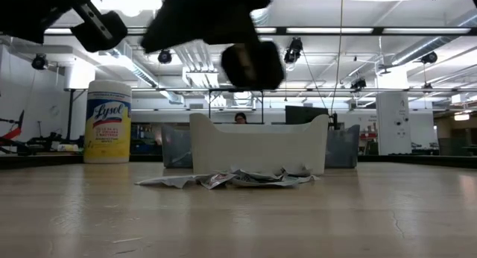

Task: Pick & Place First Aid Supplies
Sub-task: Put the alcohol pad into the left black bin

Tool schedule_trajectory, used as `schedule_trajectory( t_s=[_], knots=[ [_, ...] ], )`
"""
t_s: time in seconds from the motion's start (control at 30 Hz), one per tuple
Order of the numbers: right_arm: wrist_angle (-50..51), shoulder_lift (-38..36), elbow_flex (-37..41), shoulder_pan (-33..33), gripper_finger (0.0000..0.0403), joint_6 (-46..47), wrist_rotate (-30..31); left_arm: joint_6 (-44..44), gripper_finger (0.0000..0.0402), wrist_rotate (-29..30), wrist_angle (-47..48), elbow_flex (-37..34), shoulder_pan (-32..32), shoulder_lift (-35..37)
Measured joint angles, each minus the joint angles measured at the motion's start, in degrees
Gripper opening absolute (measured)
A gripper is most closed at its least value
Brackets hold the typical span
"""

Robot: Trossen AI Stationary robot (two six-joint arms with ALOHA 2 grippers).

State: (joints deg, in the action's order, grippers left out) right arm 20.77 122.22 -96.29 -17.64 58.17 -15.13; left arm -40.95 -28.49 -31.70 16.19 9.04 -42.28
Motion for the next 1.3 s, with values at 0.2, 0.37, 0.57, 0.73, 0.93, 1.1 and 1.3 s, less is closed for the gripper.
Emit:
schedule_trajectory(
  t_s=[0.2, 0.37, 0.57, 0.73, 0.93, 1.1, 1.3],
  knots=[
    [13.01, -2.38, 0.00, -5.39, 0.0008, 4.09, 10.67, 9.91, 0.0000, 4.14, 25.58, 9.08, -0.18, -0.70],
    [25.36, -3.59, -0.02, -9.29, 0.0008, 10.35, 15.61, 20.93, 0.0000, 13.28, 46.65, 19.76, -0.43, -3.10],
    [40.65, -4.41, -0.02, -13.23, 0.0008, 16.24, 17.81, 29.63, 0.0000, 19.52, 54.44, 30.03, -2.12, -9.29],
    [50.23, -5.48, -0.02, -16.25, 0.0008, 16.29, 22.39, 33.98, 0.0000, 21.27, 55.11, 36.04, -5.66, -16.83],
    [59.33, -6.03, -0.02, -18.66, 0.0008, 11.06, 24.49, 36.24, 0.0000, 22.64, 57.91, 43.11, -11.75, -26.65],
    [59.25, -8.65, 3.83, -19.67, 0.0008, 8.35, 24.48, 38.24, 0.0000, 22.41, 58.14, 48.19, -17.36, -33.97],
    [51.12, -18.78, 17.12, -21.41, 0.0008, 12.88, 24.28, 39.81, 0.0000, 21.96, 61.00, 53.62, -23.33, -40.74]
  ],
)
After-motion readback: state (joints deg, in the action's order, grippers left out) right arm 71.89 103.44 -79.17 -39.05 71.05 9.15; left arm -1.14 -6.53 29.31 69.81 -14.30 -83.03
